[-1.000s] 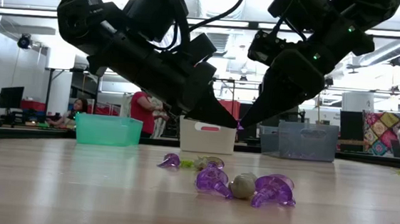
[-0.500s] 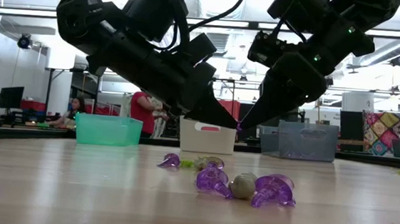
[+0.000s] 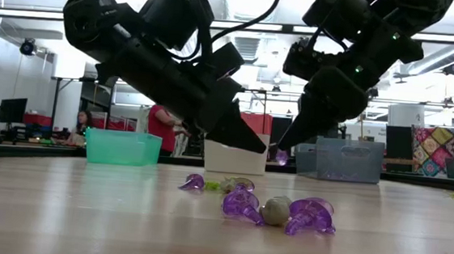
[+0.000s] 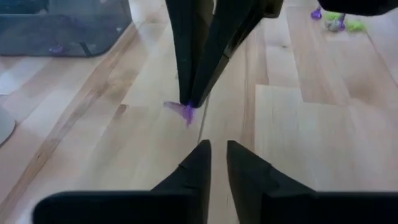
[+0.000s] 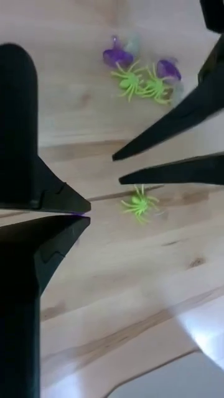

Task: Sort Halloween decoration
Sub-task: Put the purple witch hat toy into the gray bin

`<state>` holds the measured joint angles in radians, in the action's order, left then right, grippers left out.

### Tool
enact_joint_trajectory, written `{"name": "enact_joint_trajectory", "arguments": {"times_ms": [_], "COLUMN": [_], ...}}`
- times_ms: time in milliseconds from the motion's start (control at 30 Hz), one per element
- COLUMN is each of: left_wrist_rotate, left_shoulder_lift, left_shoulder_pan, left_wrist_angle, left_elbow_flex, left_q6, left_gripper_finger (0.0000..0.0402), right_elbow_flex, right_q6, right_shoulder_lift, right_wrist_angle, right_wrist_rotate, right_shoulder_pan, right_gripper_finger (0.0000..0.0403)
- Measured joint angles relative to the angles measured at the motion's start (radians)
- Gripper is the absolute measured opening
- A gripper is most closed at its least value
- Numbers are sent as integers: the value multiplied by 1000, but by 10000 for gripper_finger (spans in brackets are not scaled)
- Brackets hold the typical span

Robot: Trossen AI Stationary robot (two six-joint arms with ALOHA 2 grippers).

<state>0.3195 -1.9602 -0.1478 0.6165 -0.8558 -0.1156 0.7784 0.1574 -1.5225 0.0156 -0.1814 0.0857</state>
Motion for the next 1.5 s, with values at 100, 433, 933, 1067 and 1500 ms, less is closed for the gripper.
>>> {"name": "enact_joint_trajectory", "arguments": {"times_ms": [100, 433, 933, 1067, 1500], "left_wrist_rotate": [0, 1, 3, 10, 14], "left_shoulder_lift": [0, 2, 53, 94, 146], "left_shoulder_pan": [0, 0, 1, 0, 2], "left_wrist_angle": [-6, -84, -186, -219, -238], "left_elbow_flex": [0, 0, 1, 1, 1], "left_q6": [-5, -6, 0, 18, 63], "left_gripper_finger": [65, 119, 121, 121, 121], "right_elbow_flex": [0, 0, 0, 0, 0], "right_q6": [2, 42, 2, -19, -22], "right_shoulder_lift": [2, 4, 43, 60, 61], "right_wrist_angle": [15, 123, 198, 240, 251], "right_wrist_rotate": [2, 5, 0, 28, 29], "right_shoulder_pan": [-6, -21, -36, -54, -107], "right_gripper_finger": [8, 8, 9, 17, 177]}}
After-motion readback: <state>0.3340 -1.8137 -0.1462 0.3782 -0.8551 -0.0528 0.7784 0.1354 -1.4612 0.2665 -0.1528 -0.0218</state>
